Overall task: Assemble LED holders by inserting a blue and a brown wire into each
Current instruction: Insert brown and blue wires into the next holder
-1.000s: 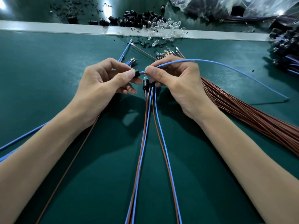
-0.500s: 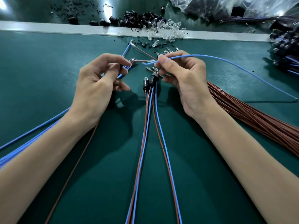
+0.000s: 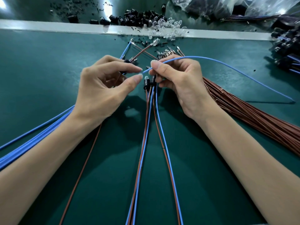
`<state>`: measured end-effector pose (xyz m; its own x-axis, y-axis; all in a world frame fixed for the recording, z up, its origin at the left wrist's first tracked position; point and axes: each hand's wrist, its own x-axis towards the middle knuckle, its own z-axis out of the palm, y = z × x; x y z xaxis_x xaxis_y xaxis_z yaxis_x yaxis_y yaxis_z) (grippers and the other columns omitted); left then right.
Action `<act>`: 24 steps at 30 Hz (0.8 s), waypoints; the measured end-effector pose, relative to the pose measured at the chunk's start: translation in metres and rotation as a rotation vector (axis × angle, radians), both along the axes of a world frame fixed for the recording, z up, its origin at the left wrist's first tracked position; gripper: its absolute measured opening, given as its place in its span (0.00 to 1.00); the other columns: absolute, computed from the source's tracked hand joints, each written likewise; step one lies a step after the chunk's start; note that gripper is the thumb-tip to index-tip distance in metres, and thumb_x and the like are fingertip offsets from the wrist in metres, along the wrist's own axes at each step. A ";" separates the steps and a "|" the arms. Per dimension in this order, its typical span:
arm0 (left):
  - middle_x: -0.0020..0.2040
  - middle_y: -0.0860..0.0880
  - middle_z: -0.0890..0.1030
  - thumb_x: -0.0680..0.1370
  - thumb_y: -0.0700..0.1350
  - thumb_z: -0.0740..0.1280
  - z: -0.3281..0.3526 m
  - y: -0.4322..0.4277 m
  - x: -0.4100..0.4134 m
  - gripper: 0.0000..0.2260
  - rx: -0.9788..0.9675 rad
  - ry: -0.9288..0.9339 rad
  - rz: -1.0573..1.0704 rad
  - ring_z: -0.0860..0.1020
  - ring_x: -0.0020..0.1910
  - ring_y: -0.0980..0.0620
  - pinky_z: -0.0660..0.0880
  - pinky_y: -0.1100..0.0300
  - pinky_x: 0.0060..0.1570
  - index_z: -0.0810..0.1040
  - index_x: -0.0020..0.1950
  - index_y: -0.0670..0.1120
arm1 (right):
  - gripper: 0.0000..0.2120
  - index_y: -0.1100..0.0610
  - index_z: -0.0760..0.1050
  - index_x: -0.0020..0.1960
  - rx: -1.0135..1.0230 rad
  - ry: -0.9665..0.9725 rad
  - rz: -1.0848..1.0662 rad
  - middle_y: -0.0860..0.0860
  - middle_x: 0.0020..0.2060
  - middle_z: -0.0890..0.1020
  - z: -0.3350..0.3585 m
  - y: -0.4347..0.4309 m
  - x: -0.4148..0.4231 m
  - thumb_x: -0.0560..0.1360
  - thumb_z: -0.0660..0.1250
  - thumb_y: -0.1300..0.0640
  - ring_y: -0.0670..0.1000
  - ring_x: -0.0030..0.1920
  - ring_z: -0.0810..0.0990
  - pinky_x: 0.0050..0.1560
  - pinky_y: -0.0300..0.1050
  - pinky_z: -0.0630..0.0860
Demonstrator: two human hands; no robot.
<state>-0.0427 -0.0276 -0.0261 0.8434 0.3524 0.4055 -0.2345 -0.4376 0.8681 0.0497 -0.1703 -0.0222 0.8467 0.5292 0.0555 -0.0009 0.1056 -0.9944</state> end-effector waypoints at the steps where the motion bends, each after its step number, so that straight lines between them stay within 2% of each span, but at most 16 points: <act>1: 0.45 0.52 0.76 0.71 0.45 0.74 -0.001 0.000 0.000 0.09 0.021 -0.010 -0.004 0.77 0.34 0.53 0.75 0.61 0.39 0.80 0.50 0.51 | 0.06 0.57 0.79 0.38 0.009 0.011 0.001 0.48 0.32 0.83 0.000 0.000 0.000 0.74 0.70 0.63 0.43 0.30 0.77 0.33 0.35 0.73; 2: 0.45 0.51 0.76 0.71 0.45 0.74 -0.001 0.000 0.000 0.10 0.040 -0.016 -0.003 0.76 0.34 0.58 0.73 0.67 0.39 0.80 0.51 0.50 | 0.07 0.56 0.79 0.38 0.020 0.021 0.005 0.49 0.31 0.83 0.000 0.001 0.000 0.74 0.70 0.63 0.43 0.30 0.77 0.33 0.35 0.74; 4: 0.45 0.49 0.76 0.70 0.46 0.74 -0.003 0.001 0.001 0.10 0.070 -0.018 0.025 0.75 0.34 0.60 0.71 0.69 0.39 0.80 0.50 0.50 | 0.08 0.57 0.79 0.37 0.048 0.048 0.024 0.50 0.31 0.83 0.000 0.002 -0.001 0.74 0.69 0.64 0.44 0.29 0.78 0.32 0.35 0.74; 9: 0.42 0.54 0.76 0.71 0.44 0.74 -0.004 0.001 0.002 0.07 0.064 -0.031 0.093 0.74 0.35 0.60 0.73 0.64 0.37 0.79 0.47 0.52 | 0.08 0.57 0.78 0.37 0.099 0.092 0.054 0.52 0.32 0.84 -0.001 0.004 -0.004 0.74 0.68 0.66 0.46 0.30 0.80 0.33 0.36 0.76; 11: 0.42 0.53 0.76 0.71 0.44 0.74 -0.003 0.002 0.001 0.07 0.013 -0.014 0.095 0.75 0.35 0.60 0.73 0.63 0.37 0.80 0.45 0.53 | 0.08 0.58 0.78 0.37 0.110 0.075 0.060 0.53 0.33 0.84 -0.002 0.004 -0.004 0.74 0.68 0.66 0.46 0.30 0.80 0.34 0.36 0.76; 15: 0.41 0.49 0.79 0.70 0.43 0.75 -0.003 0.003 0.001 0.05 -0.086 0.032 0.088 0.76 0.36 0.53 0.75 0.51 0.40 0.81 0.42 0.51 | 0.08 0.57 0.78 0.37 0.104 0.029 0.069 0.53 0.34 0.84 -0.003 0.004 -0.004 0.73 0.69 0.66 0.46 0.32 0.81 0.36 0.36 0.76; 17: 0.41 0.48 0.80 0.70 0.42 0.75 -0.003 0.003 0.002 0.05 -0.128 0.042 0.090 0.77 0.36 0.51 0.75 0.50 0.41 0.81 0.42 0.49 | 0.07 0.57 0.78 0.38 0.096 0.013 0.076 0.53 0.35 0.84 -0.004 0.004 -0.004 0.73 0.69 0.66 0.46 0.32 0.81 0.36 0.36 0.76; 19: 0.38 0.52 0.82 0.70 0.42 0.75 -0.003 0.003 0.002 0.05 -0.159 0.047 0.083 0.78 0.35 0.53 0.75 0.56 0.40 0.81 0.41 0.49 | 0.07 0.57 0.78 0.38 0.083 -0.009 0.075 0.53 0.35 0.84 -0.004 0.004 -0.004 0.73 0.69 0.66 0.45 0.33 0.81 0.36 0.36 0.76; 21: 0.34 0.58 0.82 0.70 0.42 0.74 -0.003 0.003 0.003 0.05 -0.177 0.046 0.042 0.78 0.32 0.58 0.75 0.67 0.39 0.81 0.43 0.49 | 0.07 0.57 0.78 0.38 0.058 -0.044 0.045 0.52 0.34 0.84 -0.003 0.003 -0.005 0.73 0.70 0.65 0.45 0.32 0.80 0.36 0.36 0.75; 24: 0.40 0.57 0.83 0.74 0.38 0.70 -0.002 0.001 0.003 0.10 -0.145 0.052 -0.019 0.78 0.32 0.61 0.74 0.71 0.39 0.79 0.52 0.50 | 0.07 0.56 0.77 0.38 0.067 -0.152 -0.143 0.50 0.33 0.84 0.000 0.000 -0.001 0.73 0.70 0.64 0.45 0.32 0.80 0.35 0.35 0.74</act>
<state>-0.0395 -0.0266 -0.0277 0.8690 0.3883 0.3067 -0.1943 -0.3023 0.9332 0.0484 -0.1701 -0.0225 0.8920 0.3954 0.2190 0.1681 0.1594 -0.9728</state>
